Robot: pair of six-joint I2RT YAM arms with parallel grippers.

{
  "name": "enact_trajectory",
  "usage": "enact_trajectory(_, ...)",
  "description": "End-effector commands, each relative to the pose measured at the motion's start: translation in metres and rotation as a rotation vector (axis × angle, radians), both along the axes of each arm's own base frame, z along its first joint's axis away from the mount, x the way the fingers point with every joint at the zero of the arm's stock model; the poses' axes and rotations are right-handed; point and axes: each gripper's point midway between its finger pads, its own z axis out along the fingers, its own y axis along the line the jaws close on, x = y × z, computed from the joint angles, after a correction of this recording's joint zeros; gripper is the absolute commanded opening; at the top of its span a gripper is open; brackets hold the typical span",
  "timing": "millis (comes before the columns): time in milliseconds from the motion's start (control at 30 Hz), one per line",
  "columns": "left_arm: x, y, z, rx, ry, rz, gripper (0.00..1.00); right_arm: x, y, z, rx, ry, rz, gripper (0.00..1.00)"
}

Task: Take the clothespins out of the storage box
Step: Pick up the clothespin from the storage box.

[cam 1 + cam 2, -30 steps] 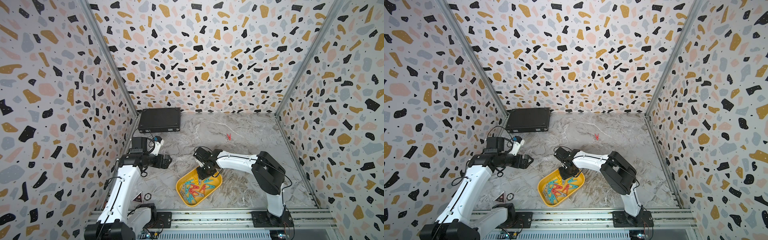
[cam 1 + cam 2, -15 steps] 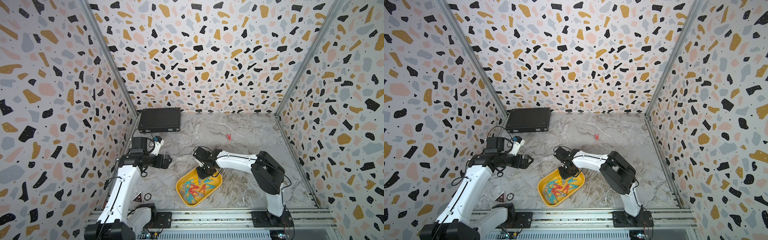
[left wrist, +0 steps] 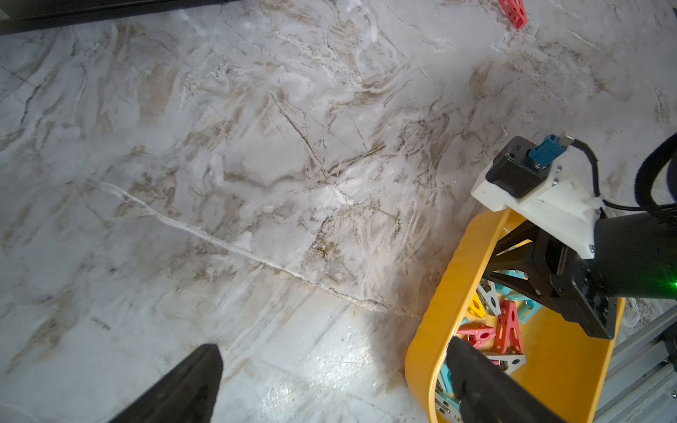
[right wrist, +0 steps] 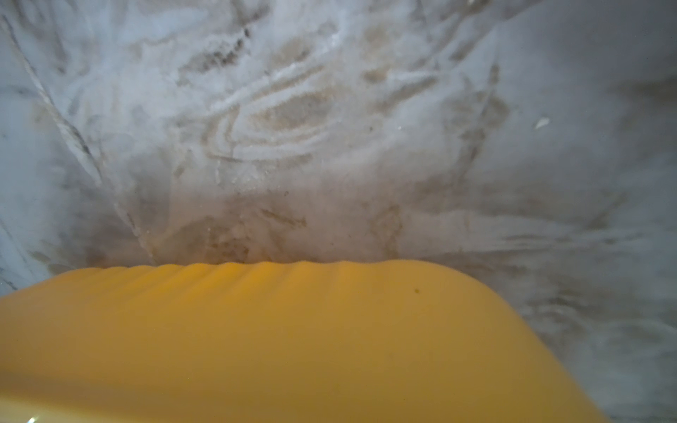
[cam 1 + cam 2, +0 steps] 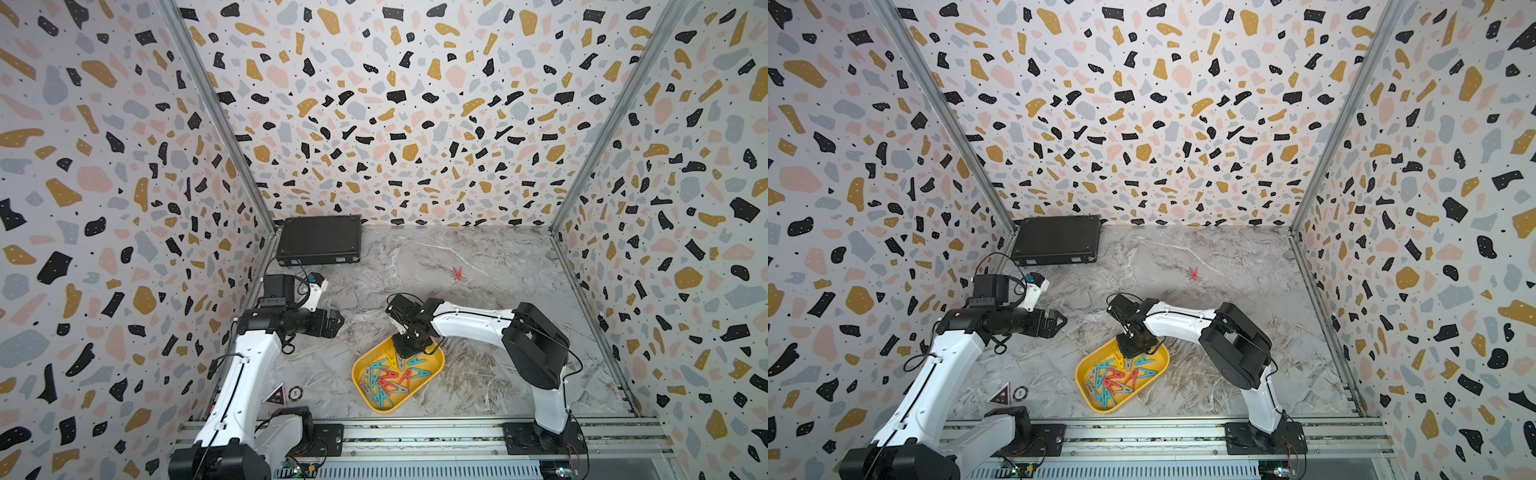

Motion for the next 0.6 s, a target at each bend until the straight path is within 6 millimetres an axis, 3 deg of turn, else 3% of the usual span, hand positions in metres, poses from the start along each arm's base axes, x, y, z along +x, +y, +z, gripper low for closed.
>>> enact_trajectory(0, -0.001, -0.001, 0.0, 0.011, -0.017, -0.021, 1.0, 0.003, 0.002, 0.011, 0.0, -0.024, 0.005, 0.17)
enact_trajectory(333, -0.001, -0.001, 0.001, 0.013, -0.02, -0.02, 1.0, 0.006, 0.005, 0.02, 0.02, -0.045, 0.005, 0.07)
enact_trajectory(567, -0.001, -0.001, 0.0, 0.014, -0.018, -0.019, 1.0, 0.007, 0.009, 0.038, 0.063, -0.063, 0.003, 0.02)
